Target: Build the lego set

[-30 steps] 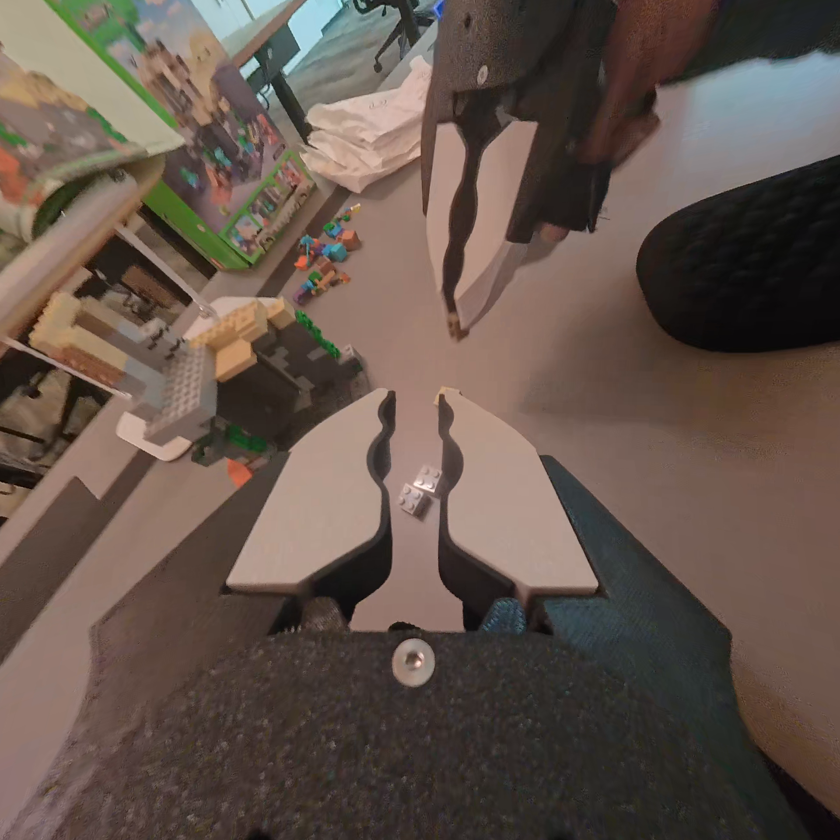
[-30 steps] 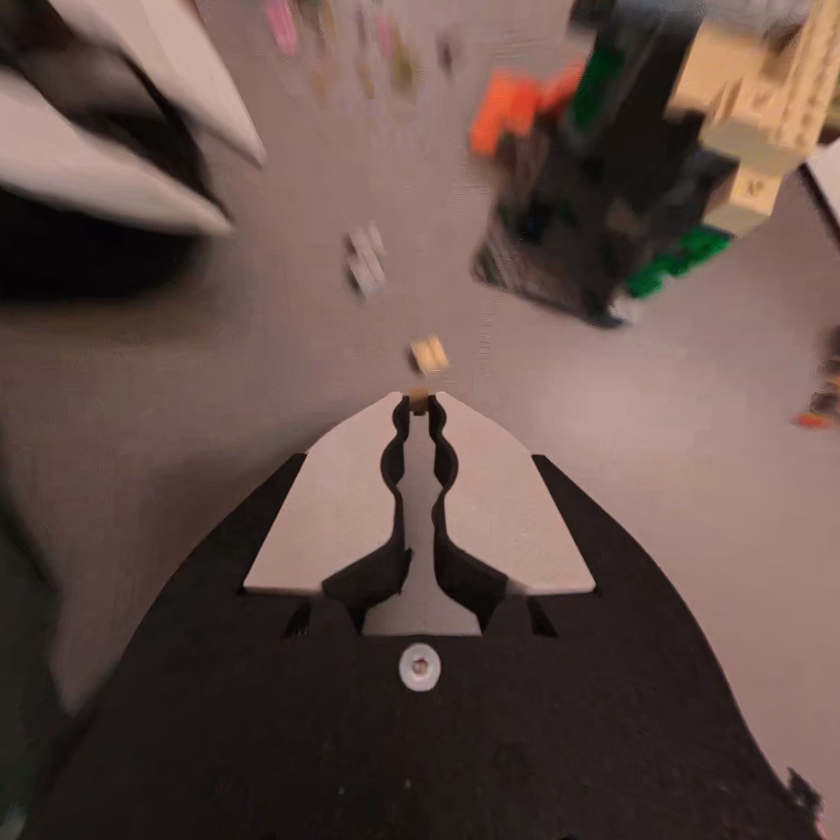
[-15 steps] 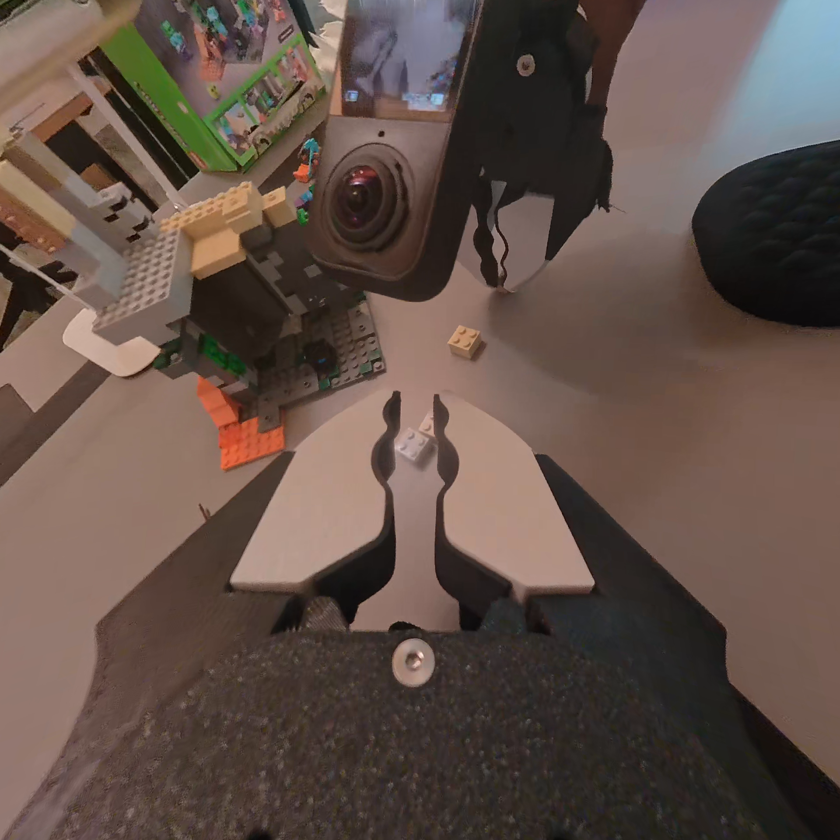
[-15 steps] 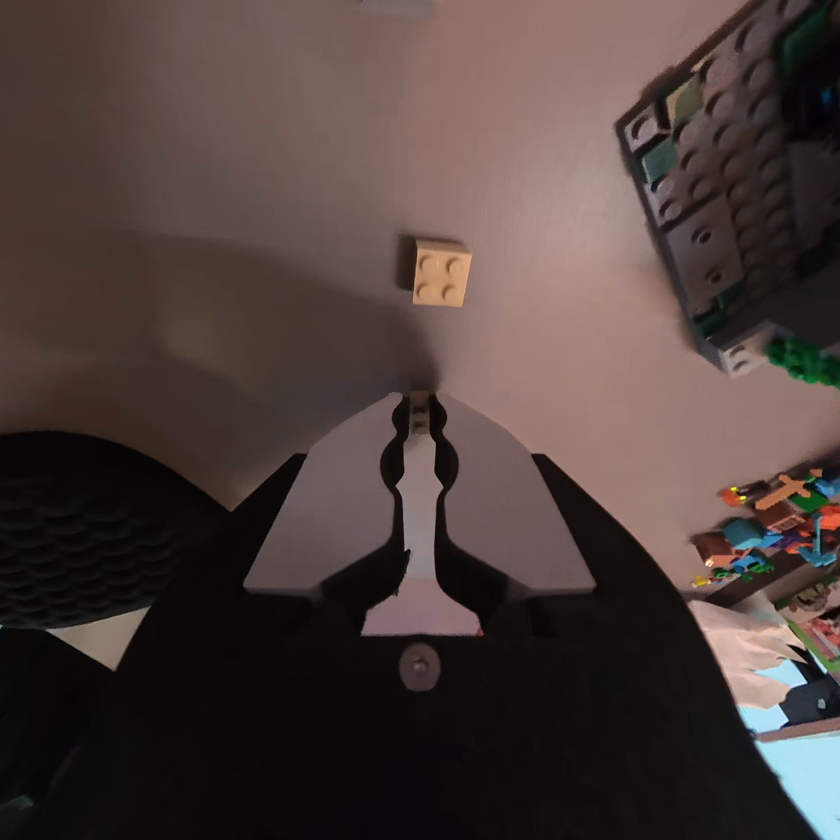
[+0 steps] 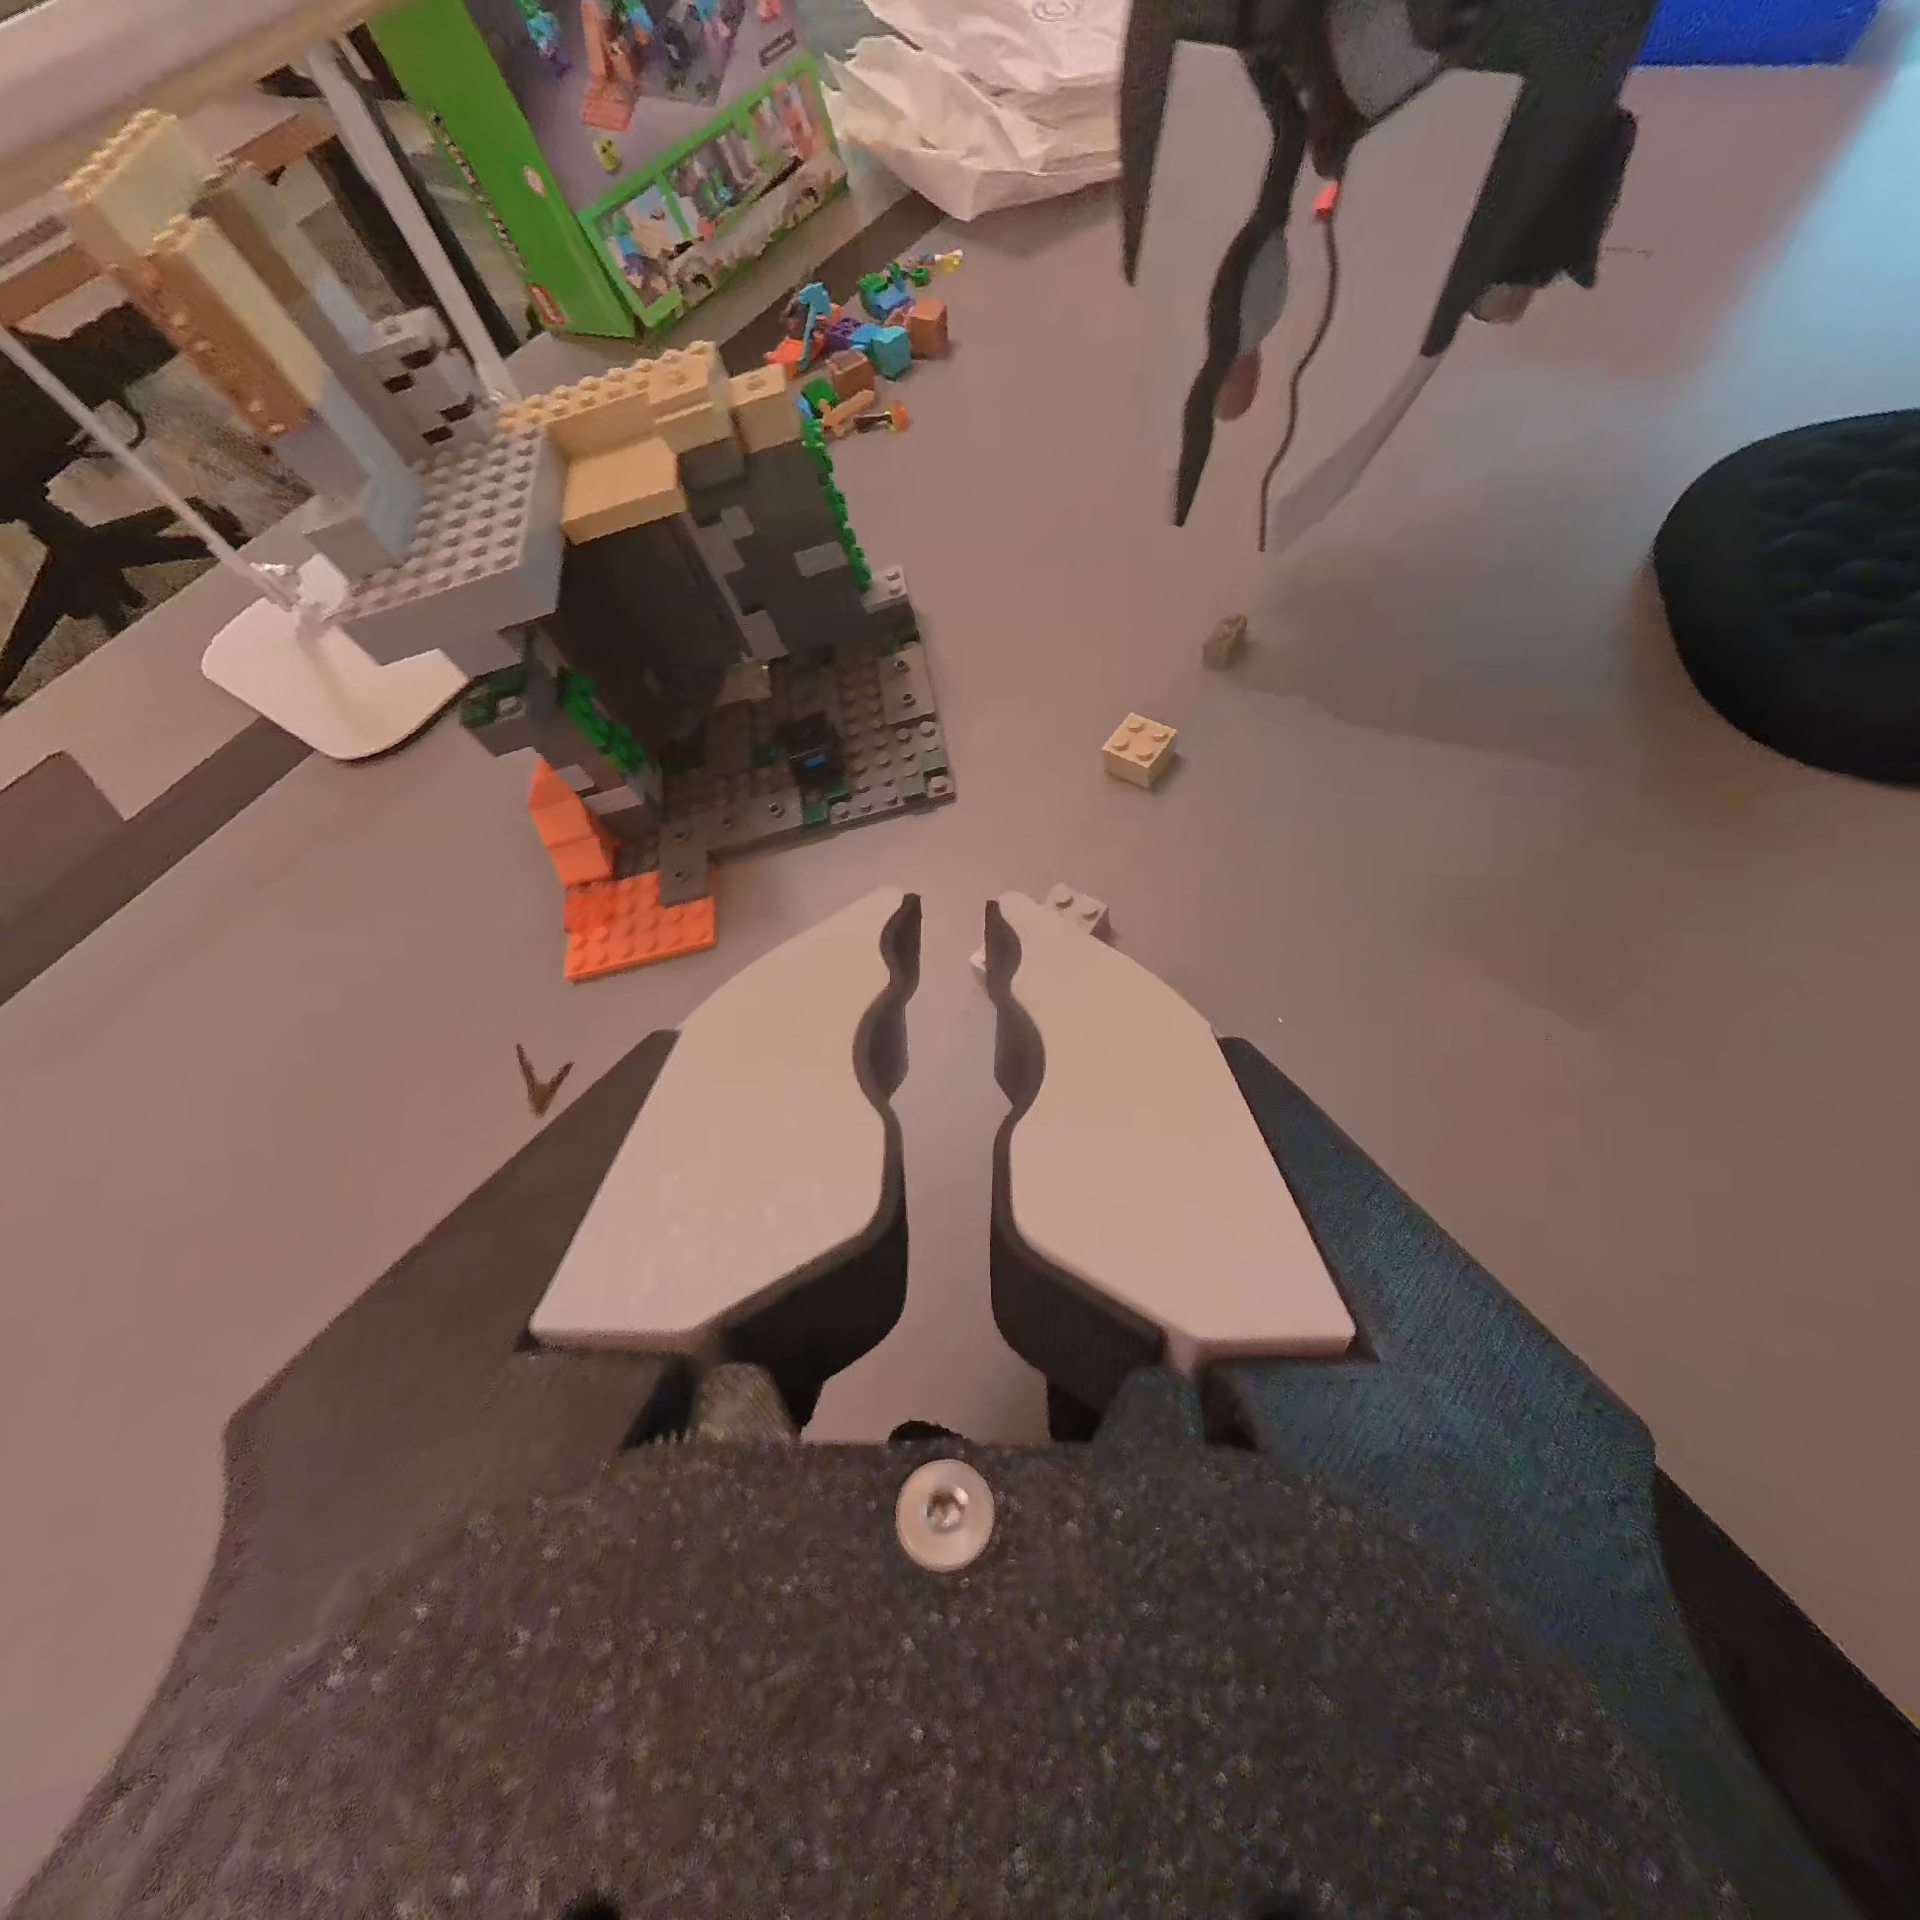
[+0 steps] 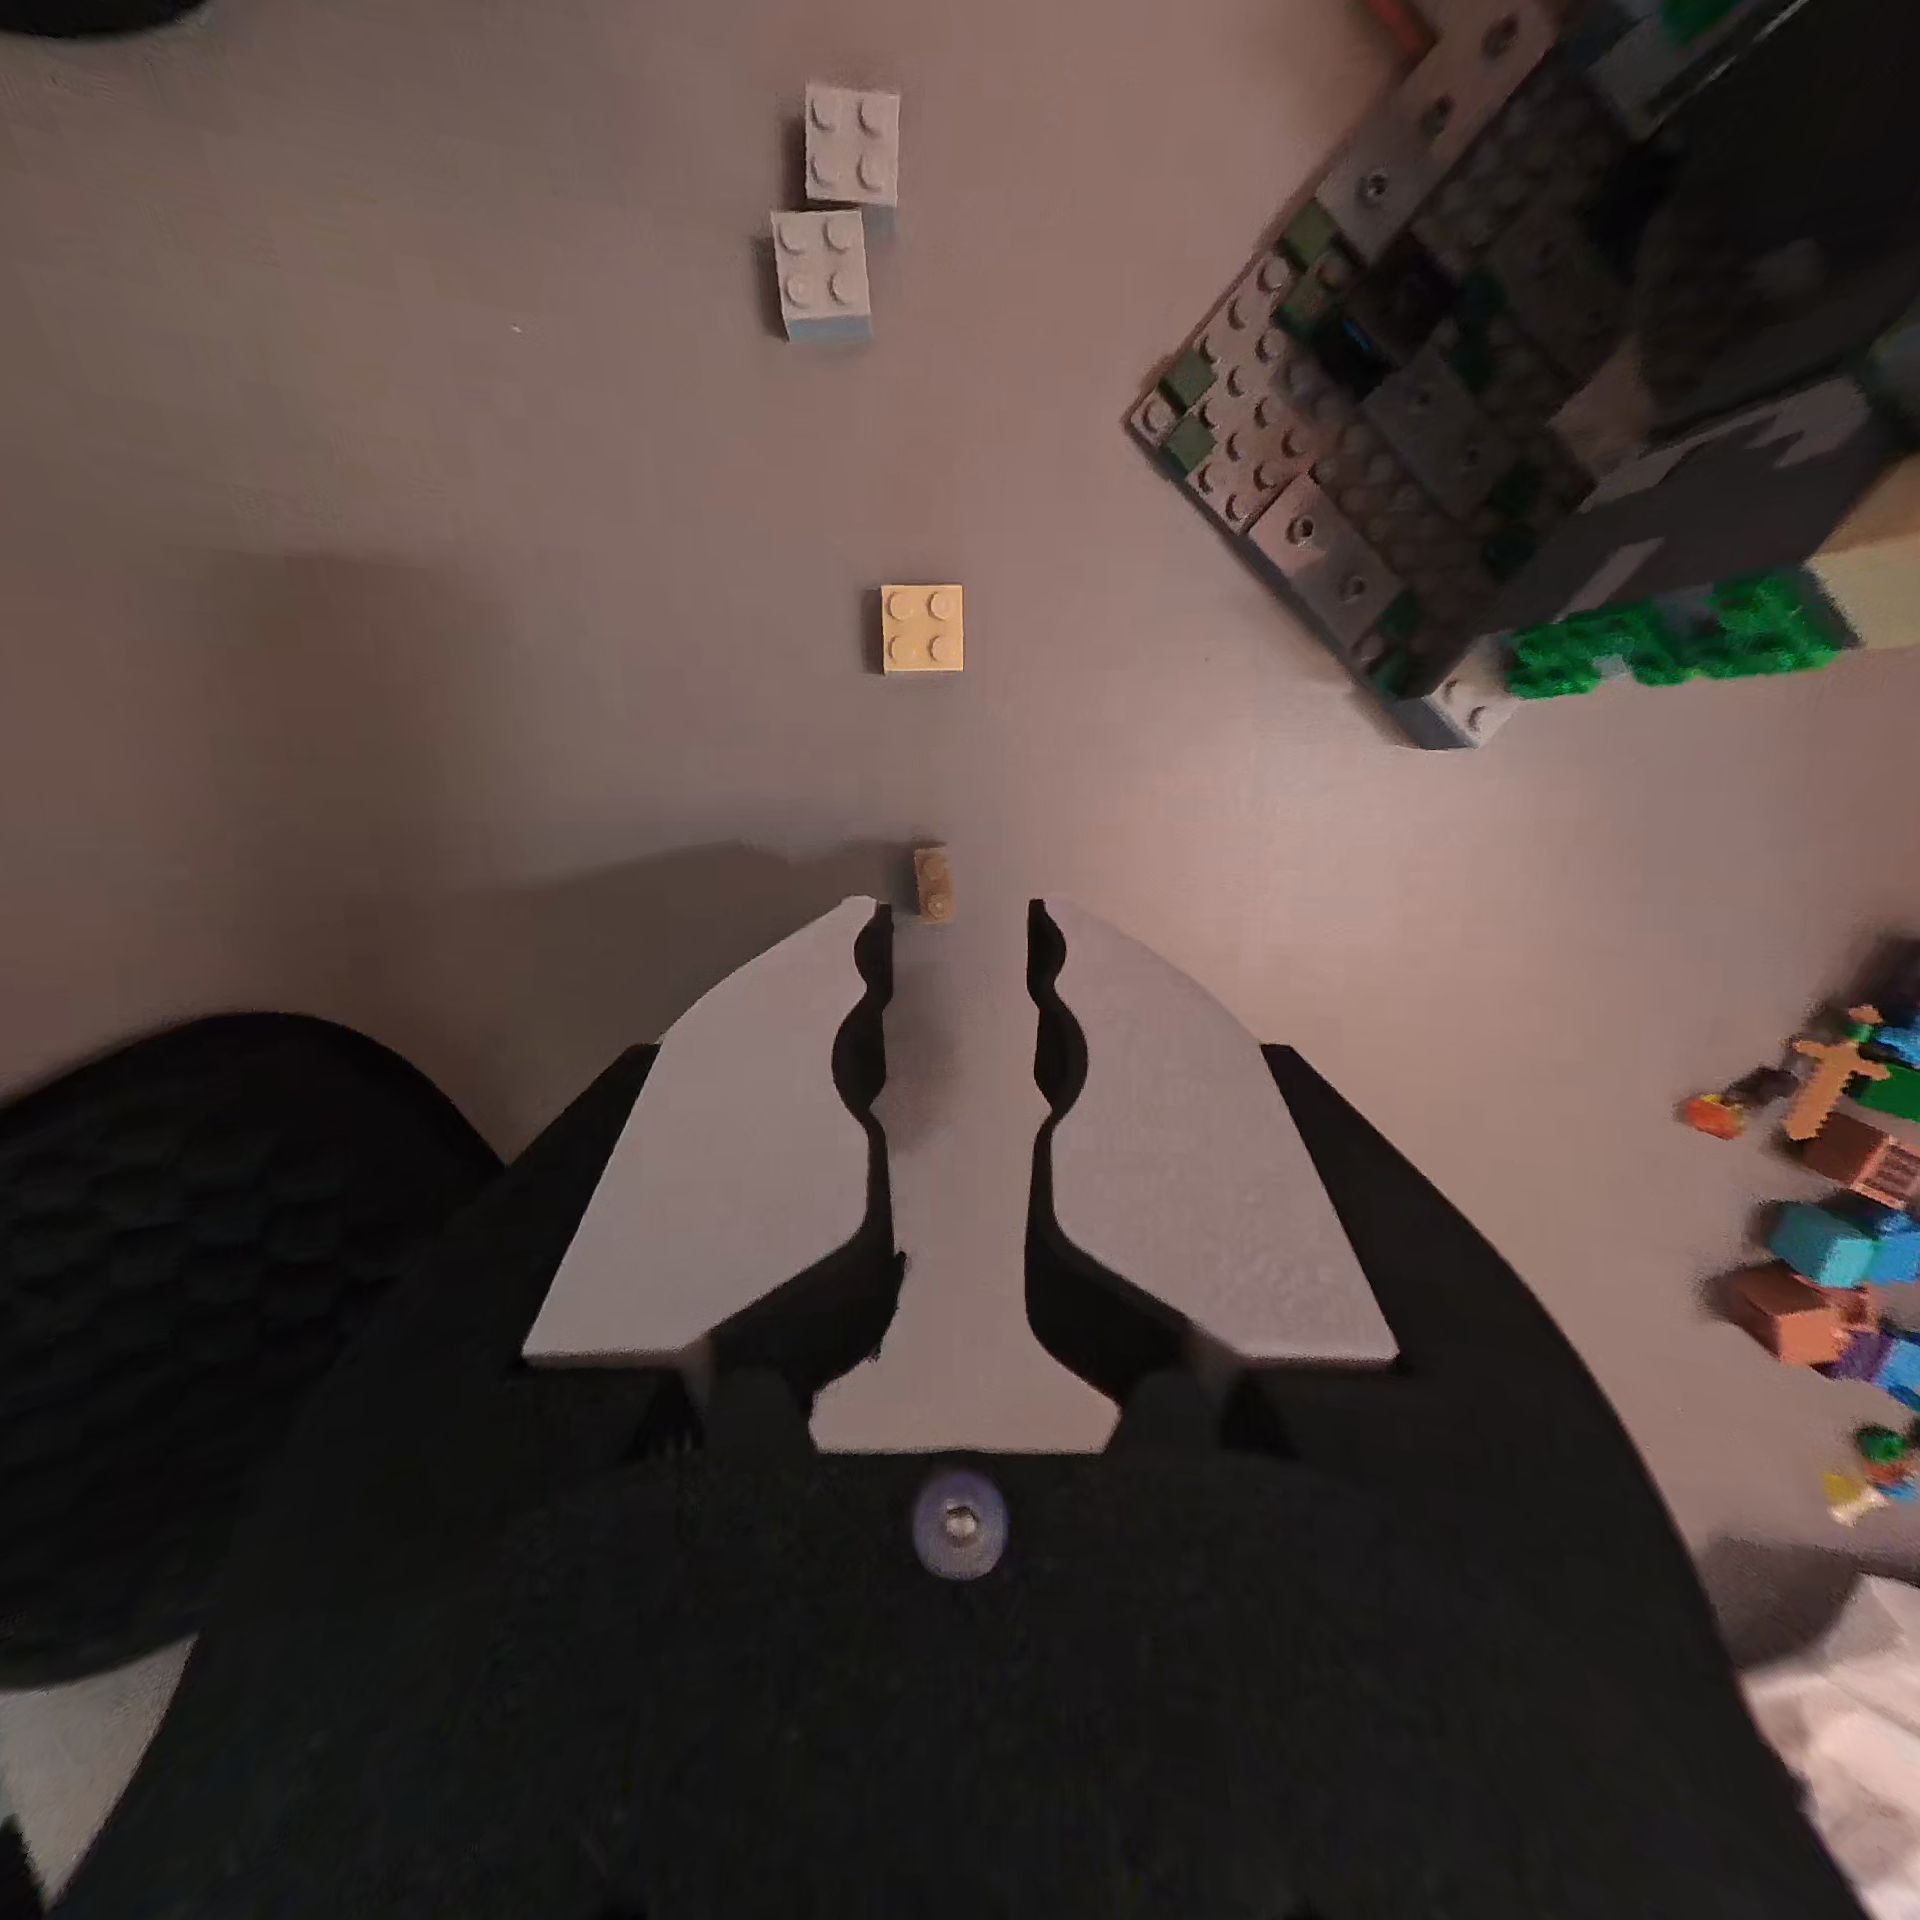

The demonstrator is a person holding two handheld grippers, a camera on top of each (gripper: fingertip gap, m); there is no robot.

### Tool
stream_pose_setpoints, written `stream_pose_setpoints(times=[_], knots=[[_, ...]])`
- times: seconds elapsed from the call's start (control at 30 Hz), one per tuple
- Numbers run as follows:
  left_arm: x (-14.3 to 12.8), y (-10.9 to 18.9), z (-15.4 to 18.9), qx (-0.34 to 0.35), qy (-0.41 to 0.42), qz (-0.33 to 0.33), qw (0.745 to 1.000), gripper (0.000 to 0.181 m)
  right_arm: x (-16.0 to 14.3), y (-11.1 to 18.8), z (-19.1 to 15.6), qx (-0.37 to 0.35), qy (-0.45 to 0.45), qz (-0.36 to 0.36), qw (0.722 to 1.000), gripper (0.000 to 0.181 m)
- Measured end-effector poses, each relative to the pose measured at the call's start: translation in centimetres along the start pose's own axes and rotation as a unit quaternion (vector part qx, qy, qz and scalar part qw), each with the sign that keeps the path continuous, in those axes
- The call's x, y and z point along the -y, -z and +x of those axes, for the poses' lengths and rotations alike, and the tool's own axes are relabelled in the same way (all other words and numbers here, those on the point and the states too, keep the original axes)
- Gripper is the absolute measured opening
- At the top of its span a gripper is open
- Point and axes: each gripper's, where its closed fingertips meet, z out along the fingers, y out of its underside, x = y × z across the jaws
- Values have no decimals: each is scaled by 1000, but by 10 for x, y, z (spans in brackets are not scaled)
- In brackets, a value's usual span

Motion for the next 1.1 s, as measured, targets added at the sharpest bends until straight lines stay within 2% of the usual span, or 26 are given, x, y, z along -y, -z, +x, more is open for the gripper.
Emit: stream_pose_setpoints(times=[0.03, 0.13, 0.37, 0.5, 0.6, 0.7, 0.83, 0.97, 1.1], knots=[[0, 3, -3, 5, 5, 2, 1000, 11, -3, -3, -2, 3, -4, 11, 1000, 26], [0, 14, -14, 22, 13, 5, 1000, 11, -8, -16, -8, 4, -13, 38, 999, 27], [-1, 58, -46, 81, 24, 1, 996, 11, -5, -29, -3, -12, -40, 84, 996, 8], [7, 113, -90, 135, 46, 0, 990, 10, 1, -30, 0, -19, -44, 103, 993, 8], [-2, 164, -136, 181, 77, -37, 980, 10, 7, -22, 1, -27, -56, 128, 990, 20], [-37, 200, -174, 188, 109, -133, 967, 12, 15, -6, 0, -40, -68, 171, 982, 21], [-115, 225, -210, 162, 146, -296, 930, 15, 26, 12, -11, -48, -74, 220, 971, 21], [-186, 230, -219, 117, 177, -408, 888, 17, 31, 21, -24, -52, -73, 250, 964, 20], [-221, 232, -206, 60, 198, -467, 860, 18, 32, 27, -35, -49, -76, 267, 959, 19]])
